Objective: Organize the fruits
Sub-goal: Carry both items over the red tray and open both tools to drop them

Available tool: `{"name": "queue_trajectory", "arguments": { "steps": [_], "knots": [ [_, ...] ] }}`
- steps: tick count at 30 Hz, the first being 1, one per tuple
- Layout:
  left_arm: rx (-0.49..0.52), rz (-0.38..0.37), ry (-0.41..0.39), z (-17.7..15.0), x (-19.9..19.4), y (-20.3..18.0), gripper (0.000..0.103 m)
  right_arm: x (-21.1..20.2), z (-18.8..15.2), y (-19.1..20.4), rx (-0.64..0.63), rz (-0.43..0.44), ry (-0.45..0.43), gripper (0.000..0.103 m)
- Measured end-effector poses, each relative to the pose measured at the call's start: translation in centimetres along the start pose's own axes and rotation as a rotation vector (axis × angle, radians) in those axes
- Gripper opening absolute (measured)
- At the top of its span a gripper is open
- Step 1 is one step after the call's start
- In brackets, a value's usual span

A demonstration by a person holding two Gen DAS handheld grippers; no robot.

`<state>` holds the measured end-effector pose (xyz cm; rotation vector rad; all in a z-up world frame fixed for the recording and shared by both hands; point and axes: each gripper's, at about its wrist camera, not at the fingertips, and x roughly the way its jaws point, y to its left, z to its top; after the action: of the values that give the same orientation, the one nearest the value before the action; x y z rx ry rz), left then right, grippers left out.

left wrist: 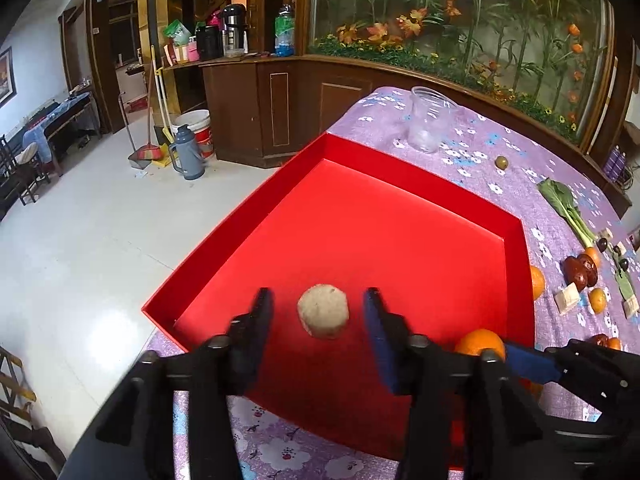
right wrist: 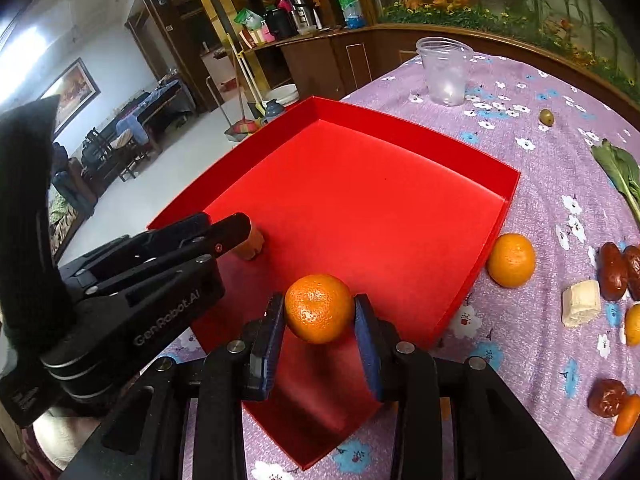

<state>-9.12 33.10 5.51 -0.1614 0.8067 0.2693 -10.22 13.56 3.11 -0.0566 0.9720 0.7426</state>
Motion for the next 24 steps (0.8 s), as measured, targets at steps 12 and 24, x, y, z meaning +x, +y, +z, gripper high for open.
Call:
{"name": "queue_trajectory", "arguments": {
  "steps": [12, 24],
  "knots": [
    [-0.031, -0.012, -0.037, 0.0, -2.5, -0.1, 0.069, -2.8, -0.5, -0.6, -0.008, 0.002, -0.069, 0.055],
    [0.048, -0.052, -0.060, -0.8, -5.6, -3.9, 0.073, -10.2, -4.0, -7.0, 0.142, -0.034, -0.178, 0.058]
  ]
}}
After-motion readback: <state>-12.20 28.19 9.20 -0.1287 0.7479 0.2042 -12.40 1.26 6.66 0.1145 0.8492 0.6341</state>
